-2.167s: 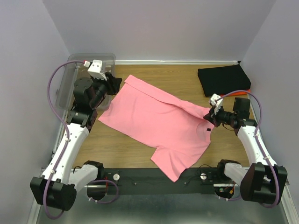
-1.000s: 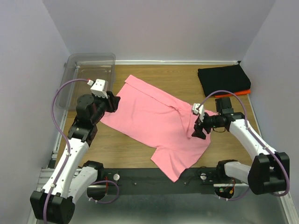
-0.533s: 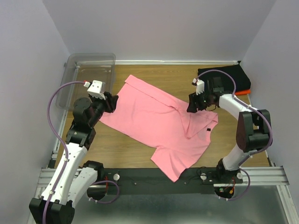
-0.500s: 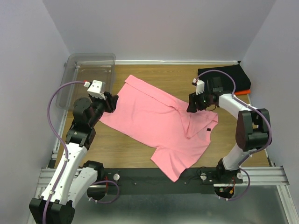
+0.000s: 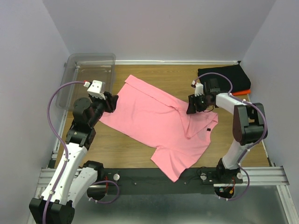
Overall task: Fold and stack the t-shirts
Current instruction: Fold the tshirt
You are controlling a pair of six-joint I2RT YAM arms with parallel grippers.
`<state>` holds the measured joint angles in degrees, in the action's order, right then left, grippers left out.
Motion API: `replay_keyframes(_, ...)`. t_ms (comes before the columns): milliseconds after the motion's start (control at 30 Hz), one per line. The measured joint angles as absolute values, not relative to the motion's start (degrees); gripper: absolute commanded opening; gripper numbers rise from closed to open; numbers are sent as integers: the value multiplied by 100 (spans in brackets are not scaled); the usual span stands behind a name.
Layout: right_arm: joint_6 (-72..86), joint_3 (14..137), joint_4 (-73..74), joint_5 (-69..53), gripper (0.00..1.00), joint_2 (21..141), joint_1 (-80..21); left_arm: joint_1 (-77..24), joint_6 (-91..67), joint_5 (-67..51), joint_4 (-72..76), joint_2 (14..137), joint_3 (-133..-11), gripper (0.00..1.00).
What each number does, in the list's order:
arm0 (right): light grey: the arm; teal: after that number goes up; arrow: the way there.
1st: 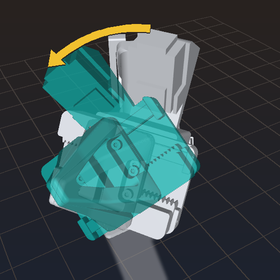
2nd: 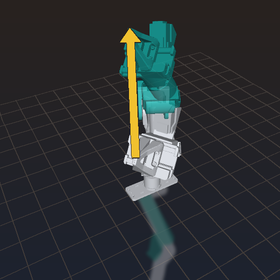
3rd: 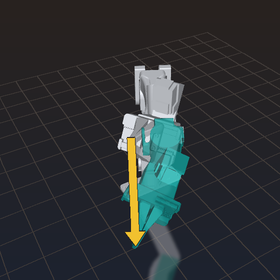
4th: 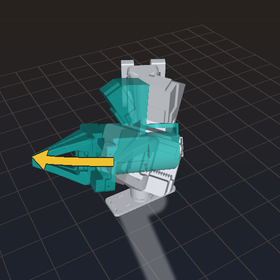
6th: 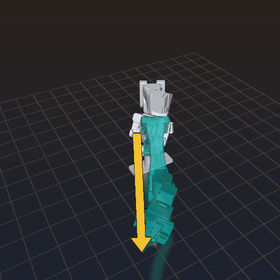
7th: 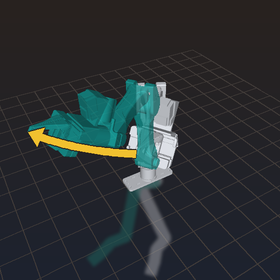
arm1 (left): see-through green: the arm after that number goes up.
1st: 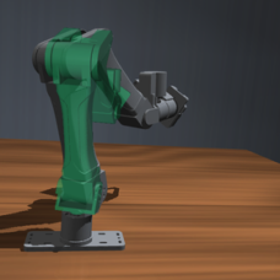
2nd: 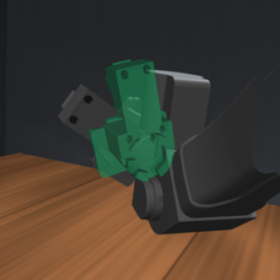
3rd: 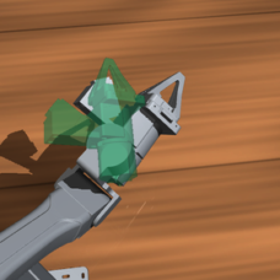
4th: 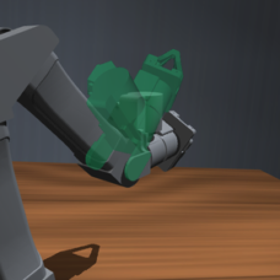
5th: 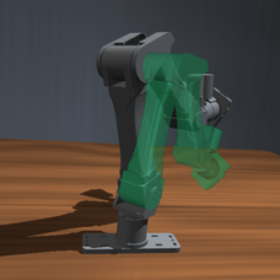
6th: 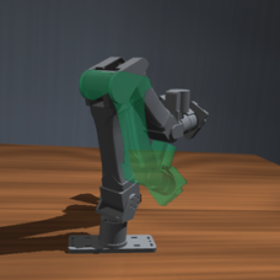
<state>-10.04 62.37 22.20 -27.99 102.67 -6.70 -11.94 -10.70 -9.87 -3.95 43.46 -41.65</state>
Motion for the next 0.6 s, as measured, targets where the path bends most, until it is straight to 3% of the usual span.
replay_keyframes(100, -1013, 6235, 2231, -2808, 45, 10274, -681, -1194, -1070, -987, -395, 4346, -4165, 47)
replay_keyframes(600, -1072, 6237, 2392, -3065, 31, 10274, -834, -1194, -1072, -989, -392, 4346, -4165, 47)
